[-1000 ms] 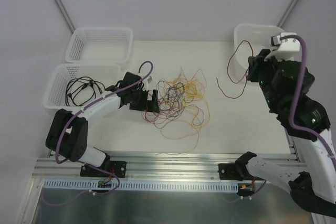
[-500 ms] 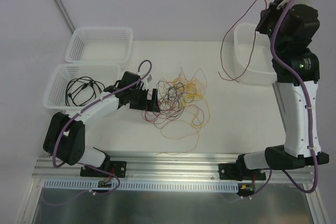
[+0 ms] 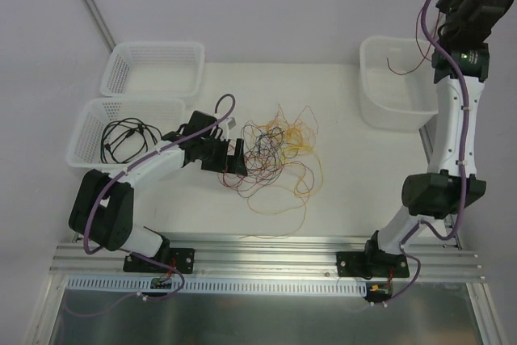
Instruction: Untangle the cables
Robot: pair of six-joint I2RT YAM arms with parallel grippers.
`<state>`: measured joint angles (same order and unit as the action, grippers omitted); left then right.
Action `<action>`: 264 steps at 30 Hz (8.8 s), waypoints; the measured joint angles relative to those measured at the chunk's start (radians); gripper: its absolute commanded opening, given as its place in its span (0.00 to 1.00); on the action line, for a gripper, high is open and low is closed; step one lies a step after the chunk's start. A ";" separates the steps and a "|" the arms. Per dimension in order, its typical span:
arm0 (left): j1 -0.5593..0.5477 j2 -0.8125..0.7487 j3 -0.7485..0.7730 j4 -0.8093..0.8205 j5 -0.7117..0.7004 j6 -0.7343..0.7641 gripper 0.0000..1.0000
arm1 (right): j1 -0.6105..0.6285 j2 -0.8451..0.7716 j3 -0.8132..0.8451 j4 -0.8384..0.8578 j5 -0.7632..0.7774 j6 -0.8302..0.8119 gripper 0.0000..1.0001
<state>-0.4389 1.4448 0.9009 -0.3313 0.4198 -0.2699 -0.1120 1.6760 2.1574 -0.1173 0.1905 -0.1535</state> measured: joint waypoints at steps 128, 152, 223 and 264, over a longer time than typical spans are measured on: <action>-0.533 -0.077 -0.035 0.627 -0.190 0.270 0.99 | 0.797 -0.807 -0.485 -0.546 -0.246 0.231 0.01; -0.562 0.338 0.082 1.160 -0.377 0.354 0.00 | 0.797 -0.876 -0.599 -0.545 -0.285 0.281 0.01; -0.385 -0.359 -0.209 0.873 -0.064 -0.346 0.33 | 0.929 -0.638 -1.130 -0.302 -0.595 0.195 0.01; -0.407 -0.841 -0.586 0.155 -0.304 -0.514 0.90 | 1.216 -0.006 -1.021 -0.360 -0.297 0.309 0.61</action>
<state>-0.8459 0.6041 0.3149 -0.1761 0.1158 -0.7841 1.1038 1.6695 1.1366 -0.4774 -0.1066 0.1558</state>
